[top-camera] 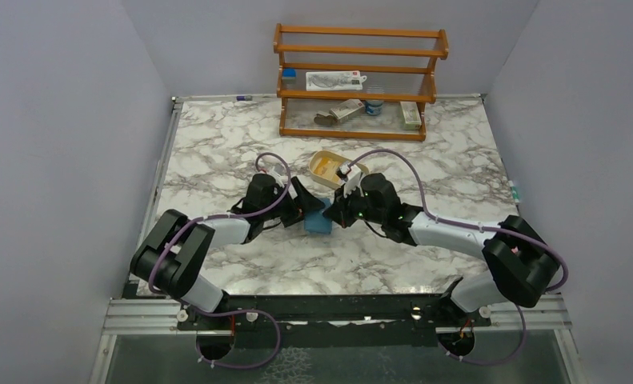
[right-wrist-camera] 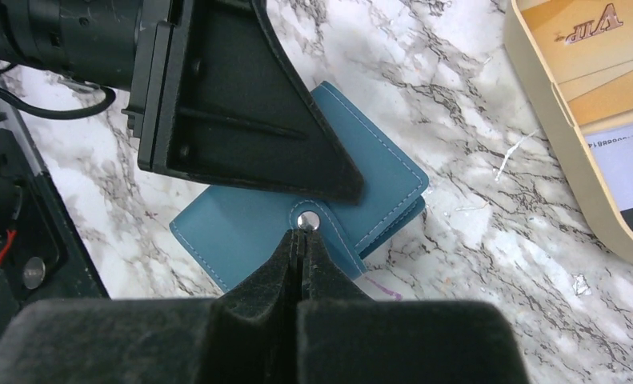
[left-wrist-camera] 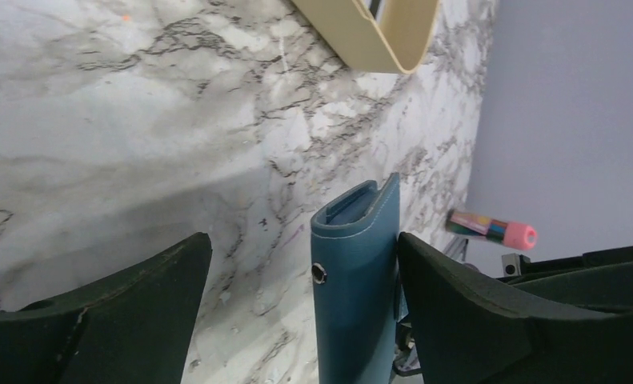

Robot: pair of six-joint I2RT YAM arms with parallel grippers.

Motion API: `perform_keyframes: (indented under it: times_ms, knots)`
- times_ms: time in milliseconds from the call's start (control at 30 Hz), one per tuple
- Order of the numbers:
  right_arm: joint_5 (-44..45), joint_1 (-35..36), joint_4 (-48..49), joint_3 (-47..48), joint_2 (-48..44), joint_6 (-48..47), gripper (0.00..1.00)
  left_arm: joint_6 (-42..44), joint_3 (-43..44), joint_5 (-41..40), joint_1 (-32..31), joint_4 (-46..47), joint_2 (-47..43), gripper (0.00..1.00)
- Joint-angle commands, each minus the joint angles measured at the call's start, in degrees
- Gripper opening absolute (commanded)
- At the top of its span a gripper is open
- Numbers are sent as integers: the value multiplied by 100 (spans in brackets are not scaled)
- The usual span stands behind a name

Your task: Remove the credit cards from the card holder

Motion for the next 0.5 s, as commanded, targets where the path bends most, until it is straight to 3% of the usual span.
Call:
perform_keyframes:
  times_ms: [0,67,133,200,467]
  knots:
    - [-271,-41,416,-70,-214,180,1,-689,-124,553,-37,1153,86,75]
    - [-299,-42,436,-103,-271,193,1,-793,-118,651,-37,1328,52,52]
    - [-314,-39,432,-123,-310,193,1,-878,-104,701,-33,1356,6,21]
    - [-322,-43,413,-155,-355,185,1,-965,-129,695,-37,1363,-39,0]
    - [-171,-167,544,-527,-945,374,1,-1002,-364,535,-24,1374,-340,0]
